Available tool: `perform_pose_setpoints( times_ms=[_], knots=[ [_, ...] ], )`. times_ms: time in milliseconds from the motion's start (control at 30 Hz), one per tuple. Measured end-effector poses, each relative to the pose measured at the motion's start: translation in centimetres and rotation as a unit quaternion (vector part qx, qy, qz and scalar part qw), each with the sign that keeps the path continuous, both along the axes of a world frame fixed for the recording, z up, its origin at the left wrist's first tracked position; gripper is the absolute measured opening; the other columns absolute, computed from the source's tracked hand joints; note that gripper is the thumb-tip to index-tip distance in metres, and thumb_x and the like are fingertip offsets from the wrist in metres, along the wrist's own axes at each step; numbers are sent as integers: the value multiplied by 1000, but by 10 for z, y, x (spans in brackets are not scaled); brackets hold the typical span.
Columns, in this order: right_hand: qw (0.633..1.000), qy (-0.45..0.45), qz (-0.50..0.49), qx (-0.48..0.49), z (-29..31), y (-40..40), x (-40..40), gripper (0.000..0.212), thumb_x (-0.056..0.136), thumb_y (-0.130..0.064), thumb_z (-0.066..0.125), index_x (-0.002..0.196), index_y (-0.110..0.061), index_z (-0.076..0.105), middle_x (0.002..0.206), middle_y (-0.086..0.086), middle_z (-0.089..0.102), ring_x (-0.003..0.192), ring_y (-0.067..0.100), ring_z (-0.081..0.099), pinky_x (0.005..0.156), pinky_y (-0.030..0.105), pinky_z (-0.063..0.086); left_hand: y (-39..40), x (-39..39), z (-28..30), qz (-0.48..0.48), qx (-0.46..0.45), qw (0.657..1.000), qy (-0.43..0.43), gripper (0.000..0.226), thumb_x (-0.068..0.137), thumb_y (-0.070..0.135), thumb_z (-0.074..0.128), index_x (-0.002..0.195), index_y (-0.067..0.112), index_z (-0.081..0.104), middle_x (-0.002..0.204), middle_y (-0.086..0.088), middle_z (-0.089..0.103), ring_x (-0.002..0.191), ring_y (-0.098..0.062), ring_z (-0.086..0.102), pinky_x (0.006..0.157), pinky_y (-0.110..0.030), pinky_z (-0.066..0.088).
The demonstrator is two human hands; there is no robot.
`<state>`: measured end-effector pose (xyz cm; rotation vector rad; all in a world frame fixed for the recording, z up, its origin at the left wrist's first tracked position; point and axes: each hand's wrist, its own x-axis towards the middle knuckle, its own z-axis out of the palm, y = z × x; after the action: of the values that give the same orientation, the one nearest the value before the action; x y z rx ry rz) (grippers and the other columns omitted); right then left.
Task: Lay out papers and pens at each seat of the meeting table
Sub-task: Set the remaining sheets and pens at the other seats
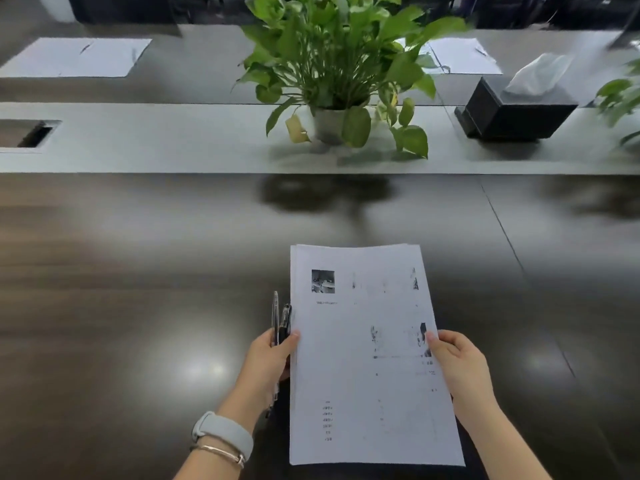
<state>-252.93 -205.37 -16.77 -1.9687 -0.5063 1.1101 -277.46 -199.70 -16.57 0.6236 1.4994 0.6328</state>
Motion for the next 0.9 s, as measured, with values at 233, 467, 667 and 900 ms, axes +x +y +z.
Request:
perform_pose_setpoints(
  times_ms=[233, 467, 667, 900],
  knots=[
    [999, -18, -24, -23, -16, 41, 33, 12, 89, -21, 61, 94, -12, 65, 86, 4, 70, 80, 20, 66, 68, 34, 53, 38, 36, -15, 9, -25, 998, 49, 7, 92, 13, 57, 91, 13, 64, 93, -8, 71, 87, -27, 66, 75, -36, 54],
    [994, -79, -58, -38, -27, 48, 34, 5, 87, -21, 62, 91, -18, 63, 78, -10, 62, 74, 5, 56, 58, 22, 40, 54, 34, -29, -7, -43, 997, 61, 9, 92, 12, 57, 86, 13, 63, 91, -10, 71, 89, -30, 68, 74, -39, 56],
    [990, -115, -56, -60, -29, 41, 31, 17, 86, -24, 64, 101, -15, 66, 90, -1, 66, 86, 16, 62, 80, 38, 52, 45, 31, -32, -93, 37, 975, 199, 26, 92, 25, 56, 79, 3, 61, 81, -20, 66, 74, -32, 62, 81, -50, 53],
    [990, -124, -61, -41, -26, 34, 42, 20, 88, -22, 61, 104, -11, 65, 93, 1, 63, 91, 17, 58, 81, 33, 47, 42, 28, -11, -200, 208, 868, 404, 17, 97, 25, 43, 82, 18, 44, 89, 1, 43, 67, -17, 44, 62, -28, 33]
  ],
)
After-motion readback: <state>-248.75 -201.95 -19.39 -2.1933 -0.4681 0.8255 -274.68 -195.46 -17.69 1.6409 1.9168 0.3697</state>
